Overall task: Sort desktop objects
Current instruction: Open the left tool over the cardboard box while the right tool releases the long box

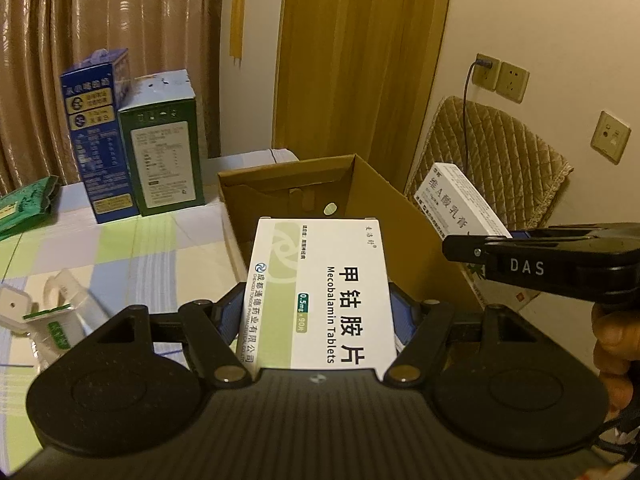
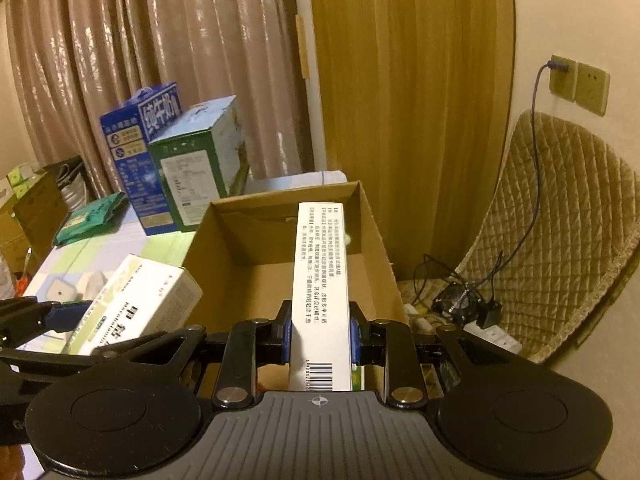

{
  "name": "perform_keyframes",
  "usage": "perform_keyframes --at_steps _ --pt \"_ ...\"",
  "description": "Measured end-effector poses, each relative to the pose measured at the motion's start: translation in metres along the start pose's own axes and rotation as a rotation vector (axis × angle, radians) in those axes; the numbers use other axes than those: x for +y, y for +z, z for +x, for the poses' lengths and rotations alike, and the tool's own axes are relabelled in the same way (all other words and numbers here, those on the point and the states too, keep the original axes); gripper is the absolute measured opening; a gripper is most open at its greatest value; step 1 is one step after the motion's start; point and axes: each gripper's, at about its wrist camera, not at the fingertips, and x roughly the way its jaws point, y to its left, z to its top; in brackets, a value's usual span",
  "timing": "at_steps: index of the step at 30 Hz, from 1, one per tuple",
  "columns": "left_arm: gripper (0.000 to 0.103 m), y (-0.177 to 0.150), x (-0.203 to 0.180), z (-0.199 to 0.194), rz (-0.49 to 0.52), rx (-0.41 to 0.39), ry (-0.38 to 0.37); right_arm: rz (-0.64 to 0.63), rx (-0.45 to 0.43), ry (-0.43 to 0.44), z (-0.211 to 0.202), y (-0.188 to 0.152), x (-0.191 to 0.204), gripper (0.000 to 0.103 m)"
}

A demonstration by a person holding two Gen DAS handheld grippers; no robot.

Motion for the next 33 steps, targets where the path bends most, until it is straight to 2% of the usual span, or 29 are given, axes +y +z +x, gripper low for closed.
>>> perform_keyframes --at_steps 13,15,19,24,29,31,32,33 --pt "0.068 0.014 -0.005 0.053 -0.035 -0.005 -0.036 0.03 0.019 -0.044 0.034 0.009 -0.022 0.023" --pt "0.073 0.017 -0.001 0.058 -0.054 -0.009 -0.026 0.028 0.025 -0.044 0.036 0.009 -0.022 0.023" --pt "0.073 0.018 0.009 0.049 -0.031 -0.04 0.003 0.013 0.029 -0.037 0.038 0.007 -0.018 0.023" --pt "0.073 0.015 0.029 0.034 -0.052 -0.045 0.024 0.005 0.034 -0.016 0.043 0.007 -0.007 0.023" --pt "0.073 0.009 0.051 0.022 -0.086 -0.047 0.046 0.01 0.007 0.044 0.047 0.014 0.011 0.024" --pt "0.073 0.006 0.056 0.018 -0.088 -0.046 0.058 0.034 -0.015 0.051 0.045 0.02 0.014 0.044" --pt "0.073 0.004 0.059 0.015 -0.087 -0.046 0.065 0.049 -0.032 0.055 0.043 0.023 0.014 0.059" --pt "0.073 0.002 0.062 0.013 -0.087 -0.046 0.071 0.061 -0.052 0.062 0.039 0.026 0.014 0.06"
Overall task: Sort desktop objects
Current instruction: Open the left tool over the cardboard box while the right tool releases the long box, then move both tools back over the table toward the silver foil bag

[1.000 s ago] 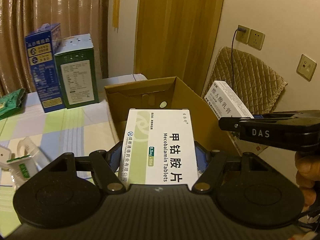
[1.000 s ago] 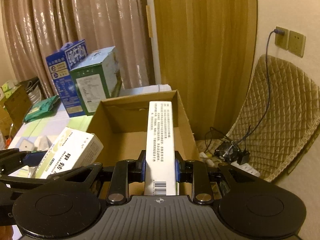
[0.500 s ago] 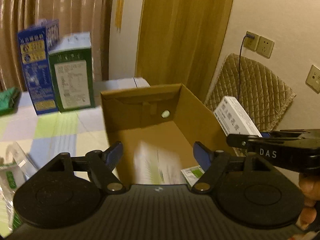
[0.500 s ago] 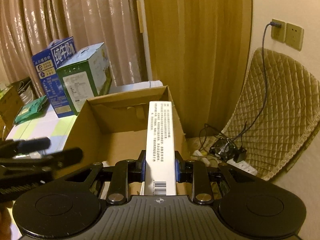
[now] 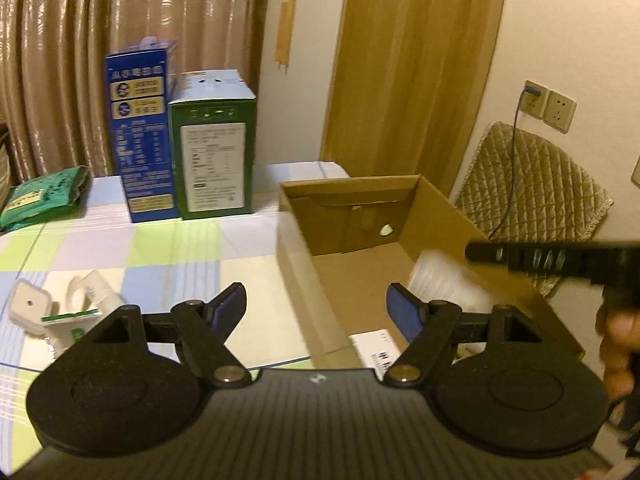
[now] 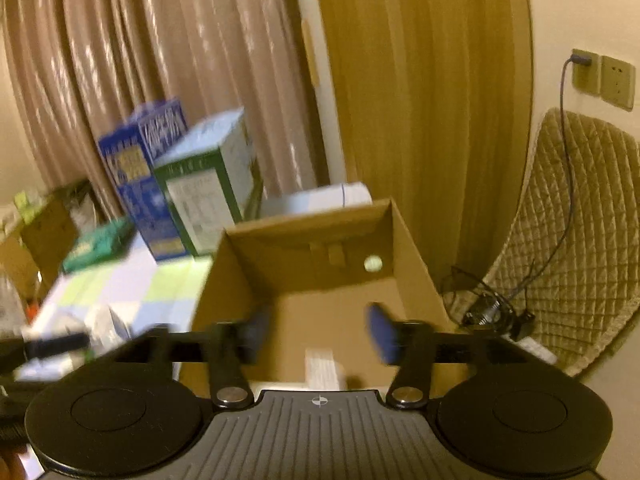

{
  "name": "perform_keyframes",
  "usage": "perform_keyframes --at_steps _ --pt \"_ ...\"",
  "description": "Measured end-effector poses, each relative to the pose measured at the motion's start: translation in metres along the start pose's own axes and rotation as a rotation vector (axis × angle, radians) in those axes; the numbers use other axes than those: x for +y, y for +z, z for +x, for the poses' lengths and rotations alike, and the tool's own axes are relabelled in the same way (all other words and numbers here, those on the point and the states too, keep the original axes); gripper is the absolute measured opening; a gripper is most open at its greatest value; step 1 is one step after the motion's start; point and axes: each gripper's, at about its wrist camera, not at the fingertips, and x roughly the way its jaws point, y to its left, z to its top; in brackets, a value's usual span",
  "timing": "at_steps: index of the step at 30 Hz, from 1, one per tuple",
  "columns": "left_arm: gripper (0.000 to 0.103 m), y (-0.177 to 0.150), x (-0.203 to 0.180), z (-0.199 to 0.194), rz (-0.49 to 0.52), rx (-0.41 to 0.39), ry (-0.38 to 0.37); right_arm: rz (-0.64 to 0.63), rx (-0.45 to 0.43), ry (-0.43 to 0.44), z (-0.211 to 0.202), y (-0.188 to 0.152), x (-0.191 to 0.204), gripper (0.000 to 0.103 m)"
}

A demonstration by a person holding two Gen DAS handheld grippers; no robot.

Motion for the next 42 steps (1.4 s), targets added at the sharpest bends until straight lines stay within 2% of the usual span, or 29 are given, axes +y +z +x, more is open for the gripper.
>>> perform_keyframes --at_steps 11,24,29,37,42 --pt "0.074 -0.015 0.027 -0.038 -0.016 0.001 0.037 -0.038 -0.025 -0.013 -0.038 0.005 0.019 0.06" --pt "0.08 -0.036 0.075 -0.119 -0.044 -0.041 0.108 -0.091 -0.032 0.027 -0.087 -0.016 0.085 0.065" --pt "0.085 -0.048 0.098 -0.149 -0.065 -0.048 0.138 -0.111 -0.024 0.053 -0.096 -0.028 0.113 0.069" --pt "0.086 -0.067 0.134 -0.192 -0.088 -0.056 0.193 -0.146 -0.01 0.11 -0.1 -0.045 0.157 0.072" --pt "0.088 -0.081 0.157 -0.208 -0.103 -0.048 0.228 -0.171 0.004 0.141 -0.096 -0.055 0.178 0.078"
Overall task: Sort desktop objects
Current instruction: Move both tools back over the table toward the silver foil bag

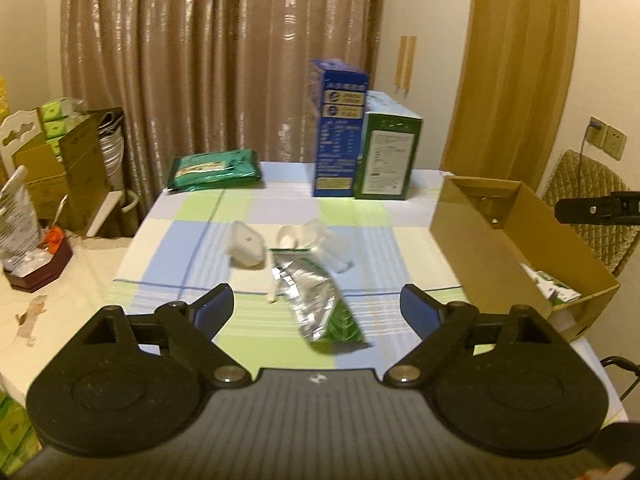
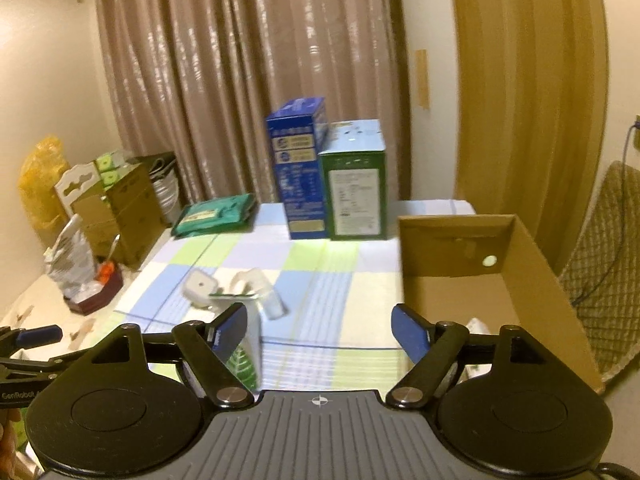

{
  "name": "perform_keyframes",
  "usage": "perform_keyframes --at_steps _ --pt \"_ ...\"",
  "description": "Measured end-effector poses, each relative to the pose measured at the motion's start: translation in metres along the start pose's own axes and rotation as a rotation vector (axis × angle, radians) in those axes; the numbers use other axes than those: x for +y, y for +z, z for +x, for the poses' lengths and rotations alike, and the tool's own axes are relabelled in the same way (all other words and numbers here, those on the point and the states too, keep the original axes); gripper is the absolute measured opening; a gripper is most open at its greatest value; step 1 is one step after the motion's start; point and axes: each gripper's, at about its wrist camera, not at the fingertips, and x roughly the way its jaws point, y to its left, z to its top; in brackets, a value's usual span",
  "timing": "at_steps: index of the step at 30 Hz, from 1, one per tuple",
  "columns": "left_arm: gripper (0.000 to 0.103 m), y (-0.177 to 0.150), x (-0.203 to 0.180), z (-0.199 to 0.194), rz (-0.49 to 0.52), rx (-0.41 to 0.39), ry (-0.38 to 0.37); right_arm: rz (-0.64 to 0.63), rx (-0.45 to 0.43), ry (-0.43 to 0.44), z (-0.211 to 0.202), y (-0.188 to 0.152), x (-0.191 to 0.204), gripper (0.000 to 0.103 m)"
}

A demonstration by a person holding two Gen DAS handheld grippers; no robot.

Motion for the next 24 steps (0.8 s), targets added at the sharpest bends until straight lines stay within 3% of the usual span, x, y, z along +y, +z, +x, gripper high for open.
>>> perform_keyframes --at_steps 12,24 --pt "0.089 -0.035 0.053 0.013 -0.03 0.066 0.06 -0.009 0.074 0.035 0.039 -0.027 0.025 0.079" --pt "0.087 -0.052 0.073 0.07 -0.025 0.126 0.067 0.002 0.171 0.07 0.111 -0.054 0.042 0.079"
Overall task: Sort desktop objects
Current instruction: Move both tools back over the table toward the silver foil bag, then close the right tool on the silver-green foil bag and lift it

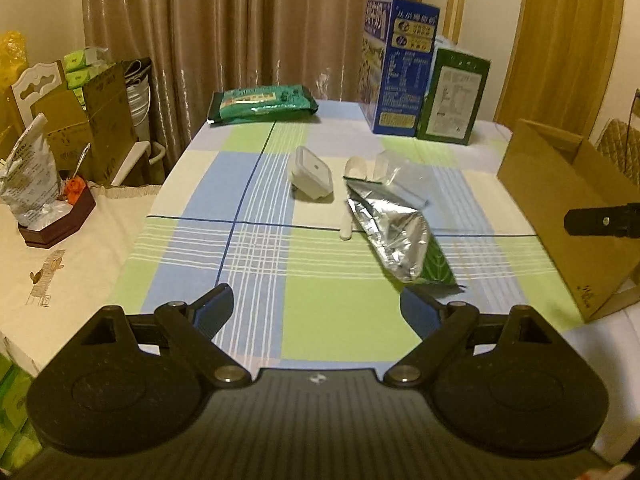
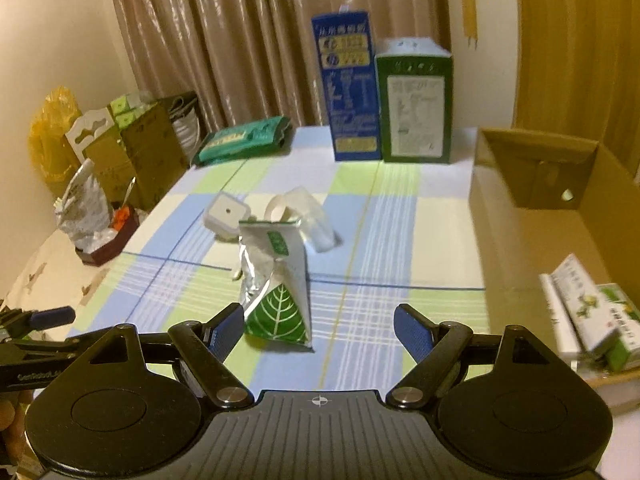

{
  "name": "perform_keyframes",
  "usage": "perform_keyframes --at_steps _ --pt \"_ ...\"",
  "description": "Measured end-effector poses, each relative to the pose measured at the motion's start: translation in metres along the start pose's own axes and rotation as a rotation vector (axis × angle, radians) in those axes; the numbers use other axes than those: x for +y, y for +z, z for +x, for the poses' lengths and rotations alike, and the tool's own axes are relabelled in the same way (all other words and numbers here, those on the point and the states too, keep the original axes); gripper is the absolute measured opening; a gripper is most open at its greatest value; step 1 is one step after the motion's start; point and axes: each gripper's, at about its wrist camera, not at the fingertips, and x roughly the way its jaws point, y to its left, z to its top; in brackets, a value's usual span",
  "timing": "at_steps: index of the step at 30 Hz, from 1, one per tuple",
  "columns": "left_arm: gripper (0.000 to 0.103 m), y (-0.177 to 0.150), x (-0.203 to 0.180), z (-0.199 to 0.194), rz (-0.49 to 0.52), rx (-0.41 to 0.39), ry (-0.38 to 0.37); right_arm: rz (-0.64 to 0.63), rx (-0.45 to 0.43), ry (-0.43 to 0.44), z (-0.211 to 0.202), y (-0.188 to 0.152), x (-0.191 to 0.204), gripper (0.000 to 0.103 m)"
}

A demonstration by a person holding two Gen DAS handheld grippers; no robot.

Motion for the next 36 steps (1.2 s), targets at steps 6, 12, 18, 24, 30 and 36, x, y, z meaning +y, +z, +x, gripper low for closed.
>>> perform_keyframes --at_steps 6,12,18,24,30,36 --pt "0.084 0.005 0.01 0.04 0.014 0.014 0.026 -0.039 0.035 0.002 0.047 -0.002 0.013 0.079" --pt "0.084 0.016 0.016 0.069 0.032 0.027 0.005 -0.106 0.048 0.024 0.082 0.0 0.026 0.079" --pt "0.097 0.029 0.018 0.093 0.063 0.044 -0.016 -0.111 0.111 0.052 0.125 0.0 0.027 0.081" --pt "0.102 0.038 0.027 0.115 0.053 0.086 -0.017 -0.139 0.143 0.054 0.152 0.004 0.031 0.085" --pt "0.102 0.043 0.038 0.127 0.083 0.074 0.012 -0.175 0.157 0.054 0.169 0.006 0.041 0.085" --pt "0.102 0.042 0.049 0.133 0.034 0.056 0.014 -0.23 0.176 0.035 0.184 0.004 0.056 0.085"
